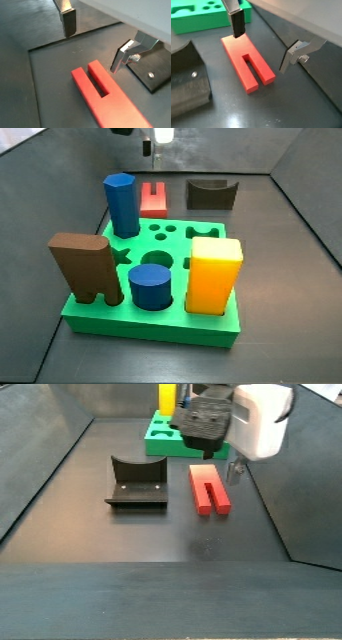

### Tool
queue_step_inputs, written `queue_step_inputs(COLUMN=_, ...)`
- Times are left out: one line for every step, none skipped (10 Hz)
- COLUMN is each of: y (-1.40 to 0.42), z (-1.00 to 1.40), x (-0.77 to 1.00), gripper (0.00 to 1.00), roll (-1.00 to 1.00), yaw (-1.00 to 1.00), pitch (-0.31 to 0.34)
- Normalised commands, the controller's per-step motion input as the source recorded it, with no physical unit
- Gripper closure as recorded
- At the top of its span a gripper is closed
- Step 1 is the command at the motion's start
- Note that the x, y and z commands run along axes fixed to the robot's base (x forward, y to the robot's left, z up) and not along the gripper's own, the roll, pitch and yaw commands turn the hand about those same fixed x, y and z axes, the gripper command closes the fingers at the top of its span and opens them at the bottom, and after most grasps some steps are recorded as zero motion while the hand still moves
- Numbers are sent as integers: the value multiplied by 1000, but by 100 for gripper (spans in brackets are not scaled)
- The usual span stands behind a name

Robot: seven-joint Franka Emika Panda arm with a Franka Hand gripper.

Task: Pick up the double-square object. Move up. Rotate the double-square object. Place the double-square object on the fixture. Regrasp the double-square object. Move to above the board. Insert the double-square object.
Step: Rotate the double-square object.

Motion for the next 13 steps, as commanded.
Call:
queue_step_inputs(y=2, z=-32, x=38, gripper=0, roll=-3, yaw=1000, pitch=-12)
queue_step_inputs(y=2, z=-31, x=38, gripper=0, roll=-3, yaw=1000, pitch=-12)
queue_step_inputs(y=2, z=-31, x=38, gripper=0, roll=-3, yaw=1000, pitch=-13)
queue_step_inputs(y=2, z=-31, x=37, gripper=0, roll=-3, yaw=1000, pitch=-14)
queue_step_inputs(y=2, z=-31, x=37, gripper=0, roll=-4, yaw=1000, pitch=-15)
queue_step_inputs(y=2, z=-30, x=37, gripper=0, roll=-4, yaw=1000, pitch=-17)
queue_step_inputs(y=1, z=-30, x=36, gripper=0, roll=-4, yaw=1000, pitch=-18)
queue_step_inputs(y=1, z=-30, x=36, gripper=0, roll=-5, yaw=1000, pitch=-20)
queue_step_inputs(y=1, z=-30, x=36, gripper=0, roll=-5, yaw=1000, pitch=-22)
queue_step_inputs(y=1, z=-30, x=36, gripper=0, roll=-6, yaw=1000, pitch=-25)
queue_step_inputs(y=1, z=-30, x=35, gripper=0, roll=-6, yaw=1000, pitch=-28)
queue_step_inputs(y=1, z=-30, x=35, gripper=0, roll=-8, yaw=1000, pitch=-34)
queue_step_inputs(y=1, z=-31, x=34, gripper=0, roll=-9, yaw=1000, pitch=-40)
